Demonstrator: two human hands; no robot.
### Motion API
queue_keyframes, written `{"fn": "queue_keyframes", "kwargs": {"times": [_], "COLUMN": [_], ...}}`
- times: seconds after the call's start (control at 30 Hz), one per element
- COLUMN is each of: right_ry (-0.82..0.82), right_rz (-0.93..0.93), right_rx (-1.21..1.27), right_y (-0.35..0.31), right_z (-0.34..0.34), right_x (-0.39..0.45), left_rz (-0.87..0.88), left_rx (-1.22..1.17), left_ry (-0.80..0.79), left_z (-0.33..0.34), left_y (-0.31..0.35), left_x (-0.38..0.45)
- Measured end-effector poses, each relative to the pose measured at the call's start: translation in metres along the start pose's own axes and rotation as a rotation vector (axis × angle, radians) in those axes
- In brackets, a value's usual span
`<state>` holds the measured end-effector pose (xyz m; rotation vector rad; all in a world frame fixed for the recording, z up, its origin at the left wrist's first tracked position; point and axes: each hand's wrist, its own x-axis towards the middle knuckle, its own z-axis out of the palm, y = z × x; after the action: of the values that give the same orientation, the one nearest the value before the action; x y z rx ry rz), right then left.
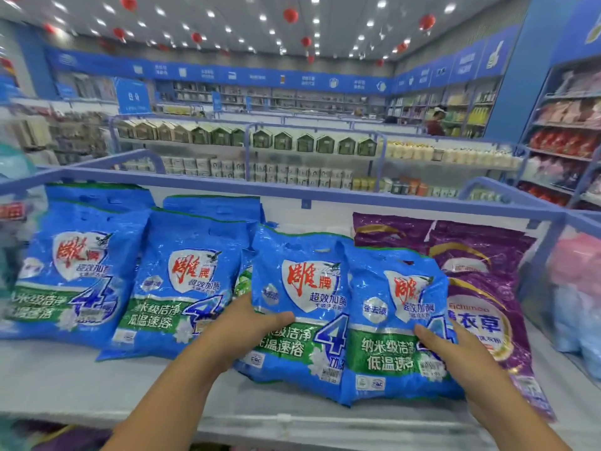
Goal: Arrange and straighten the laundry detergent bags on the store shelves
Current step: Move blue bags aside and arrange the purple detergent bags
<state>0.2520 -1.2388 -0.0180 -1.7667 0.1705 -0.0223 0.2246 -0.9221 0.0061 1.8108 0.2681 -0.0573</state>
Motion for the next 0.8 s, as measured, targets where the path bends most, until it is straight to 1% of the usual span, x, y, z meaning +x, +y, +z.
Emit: {"fn": "queue_keyframes", "kwargs": {"times": [0.03,0.13,0.23,0.37,0.47,0.53,0.6,0.7,0.8], "right_ry": [0.016,-0.006,-0.020,-0.102,-0.106,-0.137,-0.171,-0.236,-0.245], "right_rz": [0.000,0.008,-0.045,-0.202,-0.272,-0.271,-0.233,-0.166,-0.151], "right_rx": [0.037,0.196,0.289,0.287,0.265,0.261,0.274,0.318,0.327], "right_y": [0.000,-0.007,-0.025,-0.050,-0.051,-0.050,-0.050,-0.054,-0.062], "right_z": [0.000,-0.001,0.003,0.033,0.071,0.099,0.126,0.165,0.204], "right_x": [-0.004,-0.017,-0.028,-0.042,-0.047,-0.053,-0.062,-0.076,-0.086], "left_rz": [0.027,0.081,0.098,0.114,0.114,0.148,0.155,0.133,0.137], "left_rx": [-0.025,-0.076,-0.157,-0.152,-0.102,-0.056,-0.071,-0.153,-0.280], "left_ry": [0.014,0.102,0.211,0.352,0.405,0.427,0.453,0.483,0.501], "left_z": [0.003,0.005,-0.002,-0.039,-0.075,-0.097,-0.120,-0.159,-0.207], "left_y": [-0.004,-0.006,-0.009,-0.004,-0.012,-0.020,-0.028,-0.038,-0.048], "left_x": [0.001,-0.013,-0.028,-0.054,-0.074,-0.087,-0.097,-0.102,-0.094]}}
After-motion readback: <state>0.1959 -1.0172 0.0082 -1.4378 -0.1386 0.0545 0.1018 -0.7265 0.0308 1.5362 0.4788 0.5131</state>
